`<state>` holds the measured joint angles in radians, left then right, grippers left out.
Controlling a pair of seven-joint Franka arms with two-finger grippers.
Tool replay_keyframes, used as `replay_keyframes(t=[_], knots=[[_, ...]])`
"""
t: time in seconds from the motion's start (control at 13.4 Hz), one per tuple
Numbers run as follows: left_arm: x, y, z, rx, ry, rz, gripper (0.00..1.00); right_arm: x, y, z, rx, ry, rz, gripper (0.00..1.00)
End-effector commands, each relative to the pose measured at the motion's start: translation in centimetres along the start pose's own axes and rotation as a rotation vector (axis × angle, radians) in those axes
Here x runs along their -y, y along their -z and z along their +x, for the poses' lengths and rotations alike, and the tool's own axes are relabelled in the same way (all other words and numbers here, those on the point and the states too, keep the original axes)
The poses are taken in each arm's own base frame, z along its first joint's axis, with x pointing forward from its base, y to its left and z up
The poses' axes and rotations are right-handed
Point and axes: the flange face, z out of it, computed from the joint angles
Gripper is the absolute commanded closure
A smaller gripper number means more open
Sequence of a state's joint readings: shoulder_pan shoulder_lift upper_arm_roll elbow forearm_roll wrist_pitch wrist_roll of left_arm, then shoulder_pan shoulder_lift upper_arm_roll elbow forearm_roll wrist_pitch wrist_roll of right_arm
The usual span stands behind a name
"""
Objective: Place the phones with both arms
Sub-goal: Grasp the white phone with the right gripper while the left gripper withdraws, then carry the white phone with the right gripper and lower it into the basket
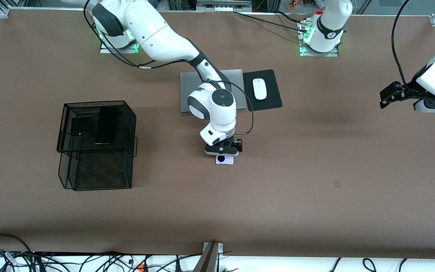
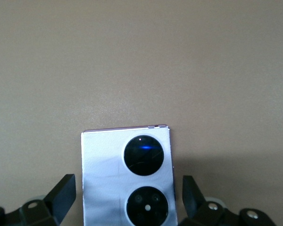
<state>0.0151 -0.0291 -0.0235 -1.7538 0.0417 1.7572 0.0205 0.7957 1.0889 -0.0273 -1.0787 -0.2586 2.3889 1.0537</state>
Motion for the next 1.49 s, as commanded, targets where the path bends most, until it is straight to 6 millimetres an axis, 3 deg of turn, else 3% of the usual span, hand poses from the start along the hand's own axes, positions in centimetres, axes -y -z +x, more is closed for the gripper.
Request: replay_keyframes(t=[0.0,0.3,0.67,1.04,1.19,1.42], knots=[[0.4,0.2,0.2,-0.009,0.034,-0.04,0.0,0.7,-0.5,-0.4,-0.024,0.011,-0.003,0.0],[0.5,0.1,0.2,-0.008,0.045,-0.061,0.0,0.5,-1.0,-0.6,-0.032,0.026,-0.017,0.04],[1.3,0.0,0.0,0.004,0.047,-0.061,0.0,0.3,-1.1,-0.6,-0.045,0.053,-0.032,0.55],[1.3,0.0,0.0,0.004,0.045,-0.061,0.0,-0.1,0.0,-0.1,-0.017,0.055,-0.088,0.79],[1.3,0.0,0.0,0.004,0.045,-0.061,0.0,0.2,3.0,0.8,0.004,0.053,-0.109,0.81],[1.4,0.0,0.0,0.004,0.047,-0.061,0.0,0.7,10.0,2.1,0.061,0.068,-0.127,0.81]])
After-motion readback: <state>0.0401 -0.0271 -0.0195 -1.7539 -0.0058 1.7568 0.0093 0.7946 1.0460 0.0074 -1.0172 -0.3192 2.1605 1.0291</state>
